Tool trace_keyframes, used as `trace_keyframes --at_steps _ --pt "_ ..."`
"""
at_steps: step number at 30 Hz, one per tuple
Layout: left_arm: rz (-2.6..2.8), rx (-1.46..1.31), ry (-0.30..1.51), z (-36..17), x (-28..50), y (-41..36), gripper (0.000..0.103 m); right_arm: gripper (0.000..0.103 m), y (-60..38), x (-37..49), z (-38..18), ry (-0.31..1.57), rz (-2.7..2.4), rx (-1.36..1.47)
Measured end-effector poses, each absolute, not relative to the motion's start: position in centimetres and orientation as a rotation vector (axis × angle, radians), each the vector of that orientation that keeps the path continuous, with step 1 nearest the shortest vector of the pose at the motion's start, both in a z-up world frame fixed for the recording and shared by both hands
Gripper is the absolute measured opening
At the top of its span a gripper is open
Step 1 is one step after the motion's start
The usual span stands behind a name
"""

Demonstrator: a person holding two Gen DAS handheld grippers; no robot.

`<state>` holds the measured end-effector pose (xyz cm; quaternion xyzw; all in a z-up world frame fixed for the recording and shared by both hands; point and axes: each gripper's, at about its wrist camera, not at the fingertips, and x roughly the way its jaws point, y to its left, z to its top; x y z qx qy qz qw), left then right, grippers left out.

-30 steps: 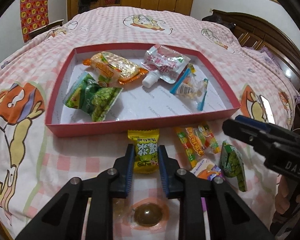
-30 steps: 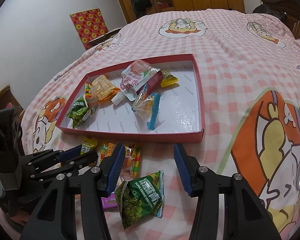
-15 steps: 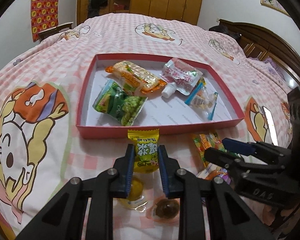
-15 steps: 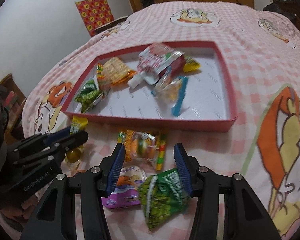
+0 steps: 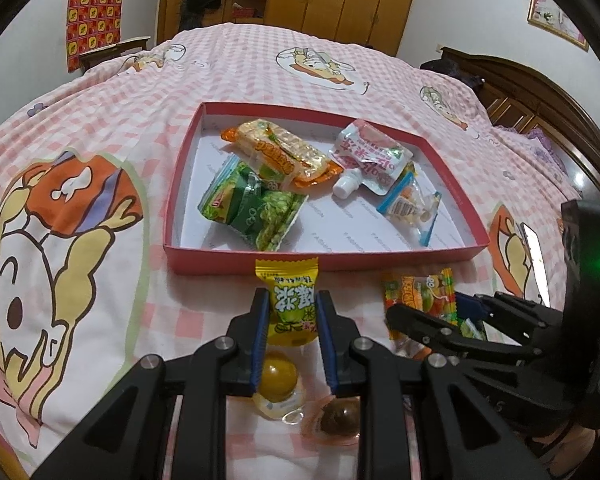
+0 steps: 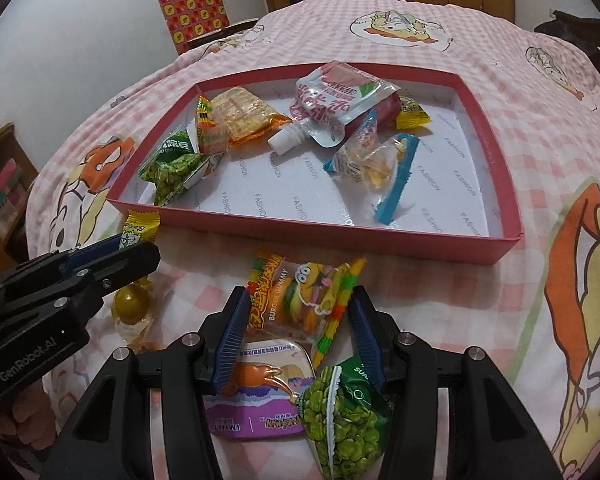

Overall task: Organize snacks
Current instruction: 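Grasp a yellow-green packet with the left gripper while the right gripper grasps a candy-stick bag, then carry the yellow-green packet and candy-stick bag over the box lid with both grippers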

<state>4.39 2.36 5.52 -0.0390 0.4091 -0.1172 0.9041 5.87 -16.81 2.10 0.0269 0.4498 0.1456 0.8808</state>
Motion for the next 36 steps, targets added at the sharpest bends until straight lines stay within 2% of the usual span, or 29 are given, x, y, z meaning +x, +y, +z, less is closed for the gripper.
trace_keyframes --at_steps 4,36 --pt "-0.235 -0.078 0.844 5.7 4.3 2.3 0.024 0.039 -16.9 5.8 2.2 0.946 0.322 0.074" --pt "-0.252 -0.076 0.802 8.4 4.4 1.2 0.024 0.037 -18.1 3.4 6.5 0.806 0.413 0.130"
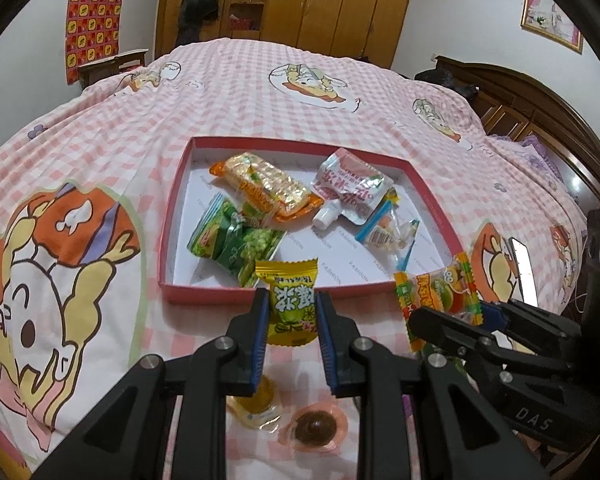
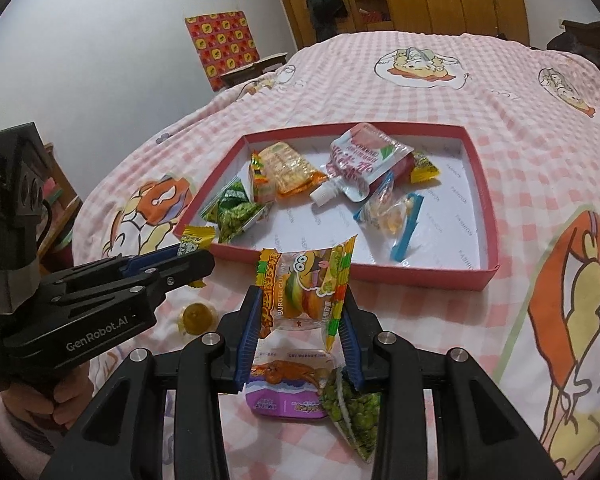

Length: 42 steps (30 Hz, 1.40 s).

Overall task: Organize snacks
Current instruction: 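Carry the yellow-green packet and candy-stick bag over the box lid with both grippers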

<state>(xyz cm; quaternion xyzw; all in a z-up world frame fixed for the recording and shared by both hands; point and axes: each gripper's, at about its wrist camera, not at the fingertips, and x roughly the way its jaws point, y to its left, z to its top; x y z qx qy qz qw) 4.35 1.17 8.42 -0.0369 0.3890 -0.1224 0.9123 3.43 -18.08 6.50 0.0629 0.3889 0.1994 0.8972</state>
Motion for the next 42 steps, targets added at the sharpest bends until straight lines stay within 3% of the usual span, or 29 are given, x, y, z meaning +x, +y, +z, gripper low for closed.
trace_keyframes --at_steps 35,42 --pt "-0.253 -0.080 0.850 5.3 11.7 -1.9 0.024 0.037 -20.9 8.9 5.3 0.805 0.292 0.098" --pt "-0.241 -0.077 0.849 4.7 12.3 -1.9 0.024 0.030 -20.7 10.1 4.1 0.825 0.257 0.078"
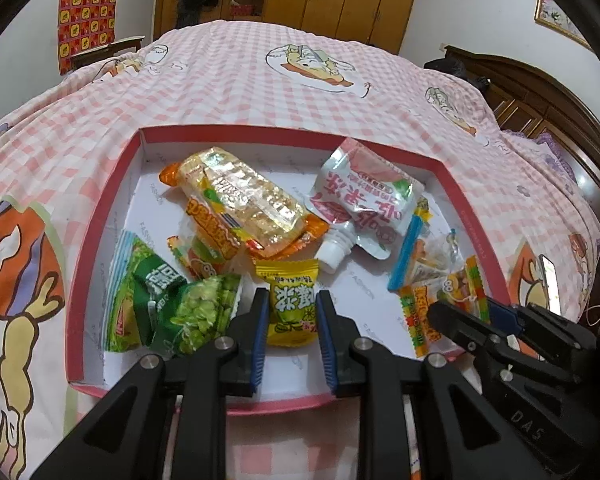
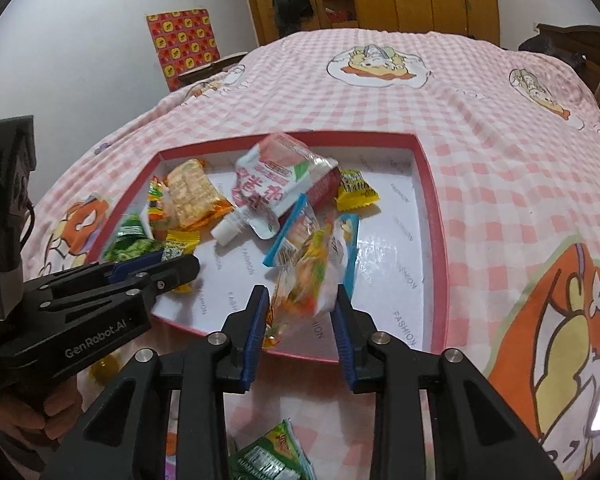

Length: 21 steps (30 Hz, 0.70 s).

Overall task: Organize snacks
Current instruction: 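Carry the yellow-green packet and candy-stick bag over the box lid with both grippers, then lower both snacks into the box lid and open both grippers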

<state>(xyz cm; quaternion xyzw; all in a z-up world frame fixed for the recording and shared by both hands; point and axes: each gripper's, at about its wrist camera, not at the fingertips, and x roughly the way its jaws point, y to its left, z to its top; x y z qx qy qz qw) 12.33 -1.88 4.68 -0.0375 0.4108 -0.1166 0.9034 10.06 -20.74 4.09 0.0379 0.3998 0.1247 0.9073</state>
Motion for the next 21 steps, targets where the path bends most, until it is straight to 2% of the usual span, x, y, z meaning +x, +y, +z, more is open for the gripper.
trace_keyframes --at_steps 21 --pt "-0.231 -0.068 0.844 4.6 13.5 -2.1 0.024 0.030 -22.1 11.7 3.5 0.816 0.236 0.120"
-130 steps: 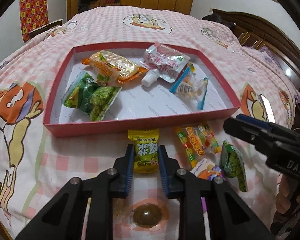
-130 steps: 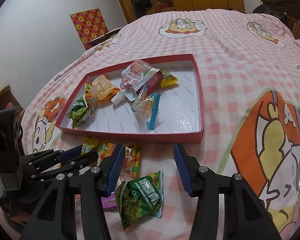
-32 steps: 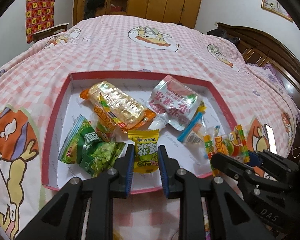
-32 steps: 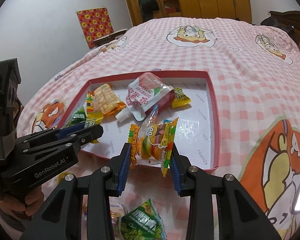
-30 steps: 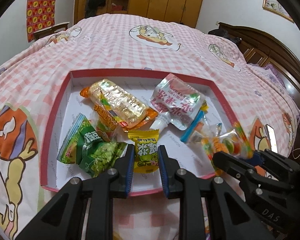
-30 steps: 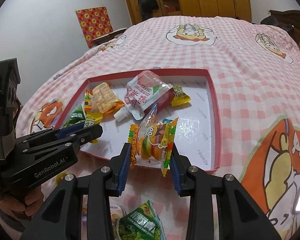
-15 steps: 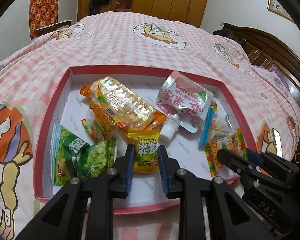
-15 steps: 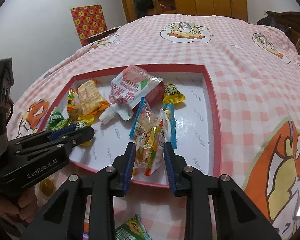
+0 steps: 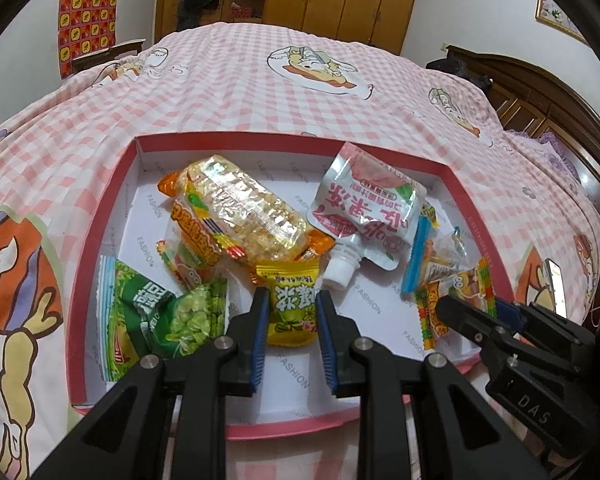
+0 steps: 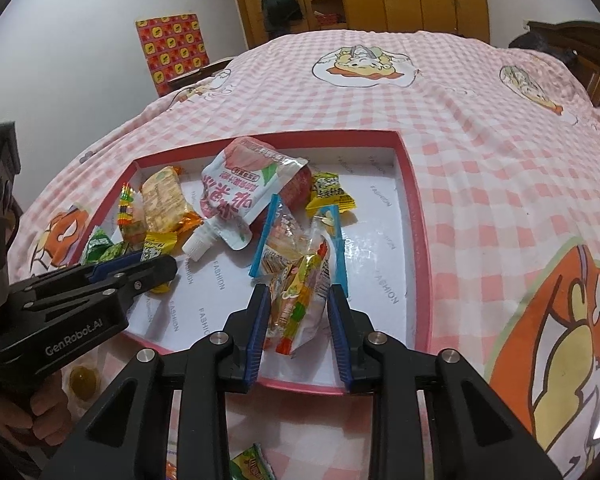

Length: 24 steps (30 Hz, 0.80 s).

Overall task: Organize snacks
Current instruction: 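Lower both snacks into the box lid and open both grippers, then move both grippers back over the remaining snack pile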

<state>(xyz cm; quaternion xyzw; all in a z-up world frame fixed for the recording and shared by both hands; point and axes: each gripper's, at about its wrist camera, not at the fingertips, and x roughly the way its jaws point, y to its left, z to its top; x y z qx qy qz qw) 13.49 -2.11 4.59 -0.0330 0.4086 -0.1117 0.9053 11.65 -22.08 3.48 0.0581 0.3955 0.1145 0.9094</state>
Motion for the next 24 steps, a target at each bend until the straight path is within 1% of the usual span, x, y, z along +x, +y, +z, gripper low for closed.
trace_keyframes --at_steps 15,17,19,21,22,24 --pt "-0.229 -0.045 0.834 4.5 13.4 -2.3 0.025 0.032 -22.0 11.4 3.5 0.812 0.235 0.116" --pt "-0.240 -0.046 0.835 4.5 13.3 -2.4 0.031 0.033 -21.9 11.3 3.5 0.813 0.234 0.119" --pt "-0.251 -0.057 0.844 4.6 13.2 -2.4 0.042 0.040 -22.0 11.3 3.6 0.811 0.239 0.129" --pt "-0.262 -0.068 0.852 4.8 12.9 -2.3 0.049 0.045 -22.0 11.1 3.8 0.806 0.240 0.138" --pt "-0.266 -0.070 0.852 4.9 12.7 -2.3 0.052 0.046 -22.0 11.0 4.0 0.802 0.241 0.141" --pt "-0.269 -0.072 0.851 5.2 12.3 -2.2 0.054 0.047 -22.1 10.8 4.3 0.792 0.246 0.152"
